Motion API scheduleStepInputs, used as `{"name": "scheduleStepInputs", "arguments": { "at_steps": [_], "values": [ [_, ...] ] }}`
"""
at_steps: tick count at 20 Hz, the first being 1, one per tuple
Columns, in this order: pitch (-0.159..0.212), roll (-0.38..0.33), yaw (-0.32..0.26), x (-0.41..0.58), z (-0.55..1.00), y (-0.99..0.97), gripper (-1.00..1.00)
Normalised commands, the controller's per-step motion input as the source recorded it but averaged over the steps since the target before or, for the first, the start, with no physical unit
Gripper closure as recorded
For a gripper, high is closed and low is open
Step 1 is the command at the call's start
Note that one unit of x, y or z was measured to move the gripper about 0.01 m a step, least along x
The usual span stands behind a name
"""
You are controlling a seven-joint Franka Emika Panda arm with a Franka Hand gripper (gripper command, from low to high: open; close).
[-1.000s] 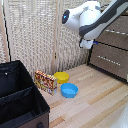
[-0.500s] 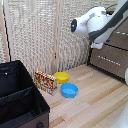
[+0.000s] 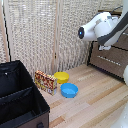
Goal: With caution, bring your gripper towards the upper drawer's hold. Grasp the drawer hold tightly with your gripper tool. Pull the drawer in your direction to reveal the contents of the top drawer.
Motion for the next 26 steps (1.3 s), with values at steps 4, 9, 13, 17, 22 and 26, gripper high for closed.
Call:
{"name": "scheduleStepInputs", "arguments": {
  "at_steps": [4, 9, 13, 17, 22, 26],
  "values": [
    [0.009, -0.002, 0.011, 0.016, 0.07, -0.31, 1.0],
    [0.0, 0.003, 0.0, 0.001, 0.0, -0.15, 1.0],
    [0.001, -0.009, 0.0, 0.018, 0.0, 0.0, 1.0],
    [0.002, 0.003, 0.061, 0.008, 0.0, 0.48, 1.0],
    [0.001, 0.054, 0.02, 0.095, 0.0, 0.89, 1.0],
    [0.0, 0.048, 0.0, 0.134, -0.01, 0.94, 1.0]
  ]
}}
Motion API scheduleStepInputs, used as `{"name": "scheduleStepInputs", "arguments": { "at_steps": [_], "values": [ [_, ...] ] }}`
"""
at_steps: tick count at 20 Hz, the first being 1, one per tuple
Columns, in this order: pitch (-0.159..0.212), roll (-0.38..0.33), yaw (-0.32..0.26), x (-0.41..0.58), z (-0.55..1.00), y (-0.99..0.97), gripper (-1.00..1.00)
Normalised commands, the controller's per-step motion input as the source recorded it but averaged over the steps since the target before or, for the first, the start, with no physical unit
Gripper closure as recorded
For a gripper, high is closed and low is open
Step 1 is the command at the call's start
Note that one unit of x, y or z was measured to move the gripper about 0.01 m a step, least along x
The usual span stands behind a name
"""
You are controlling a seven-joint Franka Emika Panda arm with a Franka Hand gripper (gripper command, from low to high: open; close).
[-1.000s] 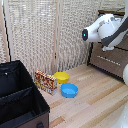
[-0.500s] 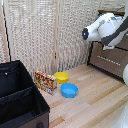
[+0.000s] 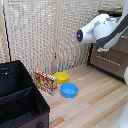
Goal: With caution, bring your gripper towards the upper drawer's hold. Grasp the drawer hold tightly with your gripper tool. Pull the drawer in your direction to reveal the contents of the top drawer.
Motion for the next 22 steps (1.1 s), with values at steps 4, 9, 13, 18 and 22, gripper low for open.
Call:
{"name": "scheduleStepInputs", "arguments": {
  "at_steps": [4, 9, 13, 18, 22],
  "values": [
    [0.0, 0.001, 0.004, 0.097, -0.1, 1.0, 1.0],
    [0.0, 0.001, 0.012, 0.075, -0.05, 0.85, 1.0],
    [0.0, -0.065, 0.012, 0.135, 0.14, 0.15, -1.0],
    [0.0, -0.052, -0.002, 0.15, 0.33, 0.0, -1.0],
    [0.01, -0.009, 0.0, 0.161, 0.38, -0.01, -1.0]
  ]
}}
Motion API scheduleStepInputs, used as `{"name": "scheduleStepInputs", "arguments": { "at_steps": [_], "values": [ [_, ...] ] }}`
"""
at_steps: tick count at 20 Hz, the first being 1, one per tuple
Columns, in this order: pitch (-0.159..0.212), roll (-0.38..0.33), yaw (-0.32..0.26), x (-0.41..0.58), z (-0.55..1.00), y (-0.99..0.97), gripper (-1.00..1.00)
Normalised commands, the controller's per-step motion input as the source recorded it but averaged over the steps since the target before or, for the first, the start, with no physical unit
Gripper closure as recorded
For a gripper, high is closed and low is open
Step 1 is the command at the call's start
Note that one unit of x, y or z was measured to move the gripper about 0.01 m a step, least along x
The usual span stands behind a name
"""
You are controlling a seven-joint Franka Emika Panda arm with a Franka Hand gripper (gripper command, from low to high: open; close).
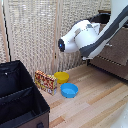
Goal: With caution, bring your gripper towards the upper drawer's hold. Grasp the drawer hold tightly with your gripper tool. Pull the drawer in your direction to reveal the contents of the top drawer.
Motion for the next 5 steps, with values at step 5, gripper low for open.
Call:
{"name": "scheduleStepInputs", "arguments": {
  "at_steps": [5],
  "values": [
    [0.055, -0.016, -0.001, 0.19, 0.37, 0.0, -1.0]
  ]
}}
